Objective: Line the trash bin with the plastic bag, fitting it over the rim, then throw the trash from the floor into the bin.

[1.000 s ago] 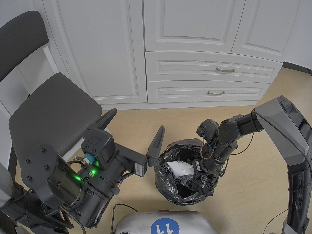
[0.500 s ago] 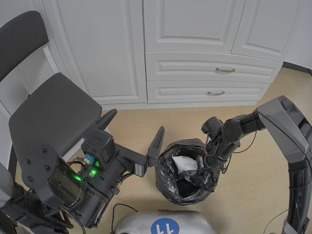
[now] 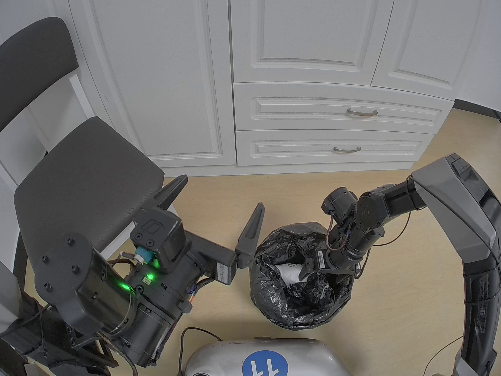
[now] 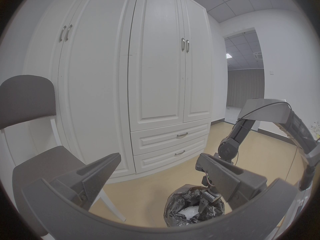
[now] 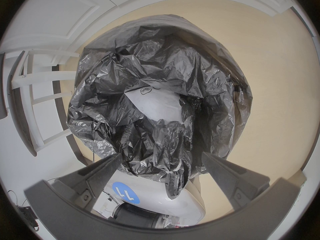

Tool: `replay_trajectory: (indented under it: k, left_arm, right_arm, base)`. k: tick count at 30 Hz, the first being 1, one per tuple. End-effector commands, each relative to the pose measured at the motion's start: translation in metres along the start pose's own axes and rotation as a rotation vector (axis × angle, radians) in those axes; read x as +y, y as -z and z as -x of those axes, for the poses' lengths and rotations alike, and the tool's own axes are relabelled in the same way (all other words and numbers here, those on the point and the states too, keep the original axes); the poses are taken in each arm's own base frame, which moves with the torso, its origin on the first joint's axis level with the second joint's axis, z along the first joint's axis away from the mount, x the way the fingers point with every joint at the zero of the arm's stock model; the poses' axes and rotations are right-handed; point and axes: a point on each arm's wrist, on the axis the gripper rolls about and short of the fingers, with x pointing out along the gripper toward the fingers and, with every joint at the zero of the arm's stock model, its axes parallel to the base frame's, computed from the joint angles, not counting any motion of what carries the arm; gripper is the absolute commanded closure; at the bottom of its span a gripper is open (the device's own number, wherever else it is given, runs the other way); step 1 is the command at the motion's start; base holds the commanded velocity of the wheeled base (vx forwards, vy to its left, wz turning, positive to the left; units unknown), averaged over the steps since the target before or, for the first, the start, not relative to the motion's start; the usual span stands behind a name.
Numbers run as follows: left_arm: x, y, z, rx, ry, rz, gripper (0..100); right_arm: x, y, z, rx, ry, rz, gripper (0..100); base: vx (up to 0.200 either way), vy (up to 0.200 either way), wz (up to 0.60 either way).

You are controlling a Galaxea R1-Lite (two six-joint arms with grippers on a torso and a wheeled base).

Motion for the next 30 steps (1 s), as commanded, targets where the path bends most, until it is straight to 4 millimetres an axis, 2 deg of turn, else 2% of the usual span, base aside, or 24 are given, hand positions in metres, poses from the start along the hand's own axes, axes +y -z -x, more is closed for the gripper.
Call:
replay_trajectory:
  k: [1,9,16,18,20,25,30]
  left_arm:
    - [0.0,0.0,0.0,0.001,0.0,-0.001,0]
    - [0.0,0.001,-0.001,0.002,-0.003,-0.001,0]
    - [0.003,0.001,-0.002,0.003,-0.012,-0.003,0]
    - [0.003,0.001,-0.002,0.003,-0.012,-0.003,0]
    - [0.007,0.001,-0.003,0.002,-0.029,-0.005,0]
    - [0.012,-0.002,-0.003,-0.007,-0.044,-0.004,0]
    - [0.012,-0.001,-0.003,-0.005,-0.044,-0.005,0]
  right_arm:
    - [0.004,-0.003,0.006,-0.036,-0.021,-0.012,0]
    - [0.007,0.0,0.026,-0.071,-0.027,0.006,0]
    - [-0.001,0.028,0.078,-0.151,0.017,0.164,0]
    - [-0.001,0.029,0.079,-0.154,0.016,0.166,0]
    - [-0.005,0.044,0.091,-0.259,-0.005,0.235,0]
    - [-0.016,0.05,0.084,-0.382,0.048,0.284,0]
    - [-0.053,0.037,0.06,-0.46,0.196,0.315,0]
  base:
    - [0.0,0.0,0.0]
    - [0.0,0.0,0.0]
    - [0.0,0.0,0.0]
    - [0.0,0.0,0.0]
    - [0.0,0.0,0.0]
    - [0.0,0.0,0.0]
    - [0.0,0.0,0.0]
